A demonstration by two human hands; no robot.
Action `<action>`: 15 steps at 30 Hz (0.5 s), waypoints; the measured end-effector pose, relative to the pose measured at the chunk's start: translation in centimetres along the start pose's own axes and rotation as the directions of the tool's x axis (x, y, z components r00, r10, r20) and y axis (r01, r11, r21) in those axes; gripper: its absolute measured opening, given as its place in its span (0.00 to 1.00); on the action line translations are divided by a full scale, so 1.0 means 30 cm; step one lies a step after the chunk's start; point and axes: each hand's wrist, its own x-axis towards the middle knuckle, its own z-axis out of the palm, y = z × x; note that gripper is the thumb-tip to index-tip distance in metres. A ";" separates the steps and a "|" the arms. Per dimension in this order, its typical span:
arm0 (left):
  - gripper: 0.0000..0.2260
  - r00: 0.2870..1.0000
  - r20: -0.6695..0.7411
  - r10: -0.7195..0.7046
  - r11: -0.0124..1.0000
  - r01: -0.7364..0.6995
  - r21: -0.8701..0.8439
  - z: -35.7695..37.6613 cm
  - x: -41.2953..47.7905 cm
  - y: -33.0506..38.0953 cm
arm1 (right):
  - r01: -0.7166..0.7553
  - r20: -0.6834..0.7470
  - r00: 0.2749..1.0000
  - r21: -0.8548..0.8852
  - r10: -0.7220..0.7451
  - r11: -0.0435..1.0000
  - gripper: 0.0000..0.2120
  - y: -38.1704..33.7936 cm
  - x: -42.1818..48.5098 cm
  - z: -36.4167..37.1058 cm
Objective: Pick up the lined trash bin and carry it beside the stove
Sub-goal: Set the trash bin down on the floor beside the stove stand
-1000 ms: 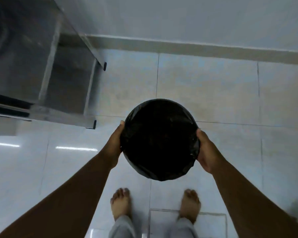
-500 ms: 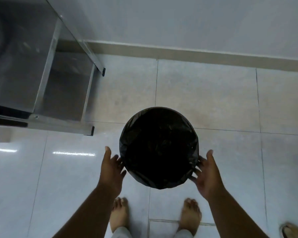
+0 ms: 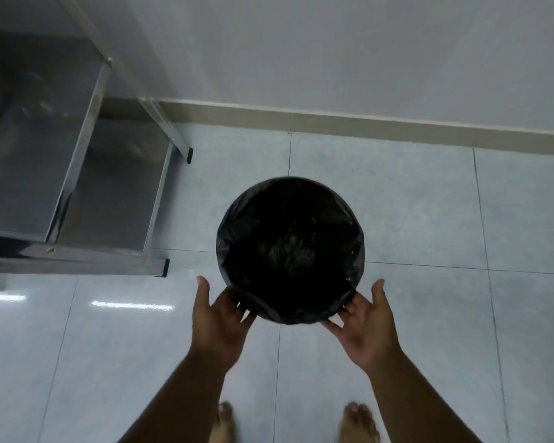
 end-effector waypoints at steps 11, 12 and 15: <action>0.40 0.983 0.164 0.085 0.978 -0.114 0.177 0.299 0.266 0.249 | 0.147 0.126 0.984 -0.174 -0.126 0.974 0.39 -0.307 0.266 0.297; 0.40 0.981 0.170 0.093 0.974 -0.125 0.187 0.318 0.283 0.261 | 0.158 0.128 0.983 -0.191 -0.135 0.969 0.40 -0.326 0.279 0.311; 0.39 0.978 0.183 0.103 0.960 -0.146 0.240 0.358 0.320 0.299 | 0.177 0.138 0.979 -0.236 -0.147 0.955 0.40 -0.372 0.304 0.348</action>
